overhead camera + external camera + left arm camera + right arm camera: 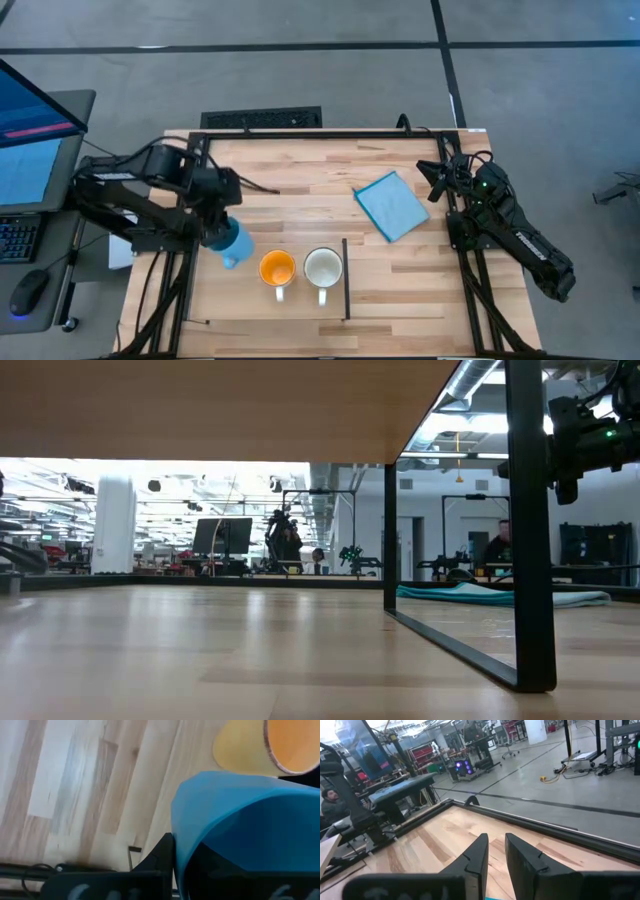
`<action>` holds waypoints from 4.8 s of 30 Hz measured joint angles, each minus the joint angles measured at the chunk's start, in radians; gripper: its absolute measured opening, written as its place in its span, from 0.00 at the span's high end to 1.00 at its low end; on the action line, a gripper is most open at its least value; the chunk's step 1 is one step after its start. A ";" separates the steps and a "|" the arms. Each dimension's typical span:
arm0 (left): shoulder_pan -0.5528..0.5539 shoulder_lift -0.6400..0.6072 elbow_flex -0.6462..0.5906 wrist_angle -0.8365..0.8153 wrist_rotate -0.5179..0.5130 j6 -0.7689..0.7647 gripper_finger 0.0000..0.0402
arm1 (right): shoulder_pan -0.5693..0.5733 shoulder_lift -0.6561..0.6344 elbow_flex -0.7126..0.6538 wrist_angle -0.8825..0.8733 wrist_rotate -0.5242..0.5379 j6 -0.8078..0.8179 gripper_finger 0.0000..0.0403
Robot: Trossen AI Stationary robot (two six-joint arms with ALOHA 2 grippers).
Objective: Stack small to large cups/mugs on shelf
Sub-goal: Put the blue mug on the shelf, then return to Home Position
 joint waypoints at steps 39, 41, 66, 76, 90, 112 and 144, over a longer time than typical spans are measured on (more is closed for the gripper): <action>-0.253 0.184 -0.084 0.002 -0.017 -0.134 0.98 | 0.000 0.000 0.000 0.001 0.000 0.004 0.79; -0.254 0.184 -0.089 0.001 -0.013 -0.135 0.98 | 0.000 0.000 0.000 0.001 0.000 0.004 0.79; -0.248 0.210 -0.074 0.035 -0.027 -0.135 0.98 | 0.000 0.000 0.000 0.000 0.000 0.004 0.79; -0.248 0.211 -0.070 0.040 -0.037 -0.130 0.98 | 0.000 0.000 0.000 0.001 0.000 0.004 0.79; -0.247 0.212 -0.069 0.041 -0.023 -0.123 0.94 | 0.000 0.000 0.000 0.001 0.000 0.004 0.79; -0.247 0.212 -0.069 0.065 -0.011 -0.126 0.87 | 0.000 0.000 0.000 0.001 0.000 0.004 0.79; -0.197 -0.110 0.260 0.167 -0.809 0.130 0.51 | 0.000 0.000 0.000 0.001 0.000 0.004 0.79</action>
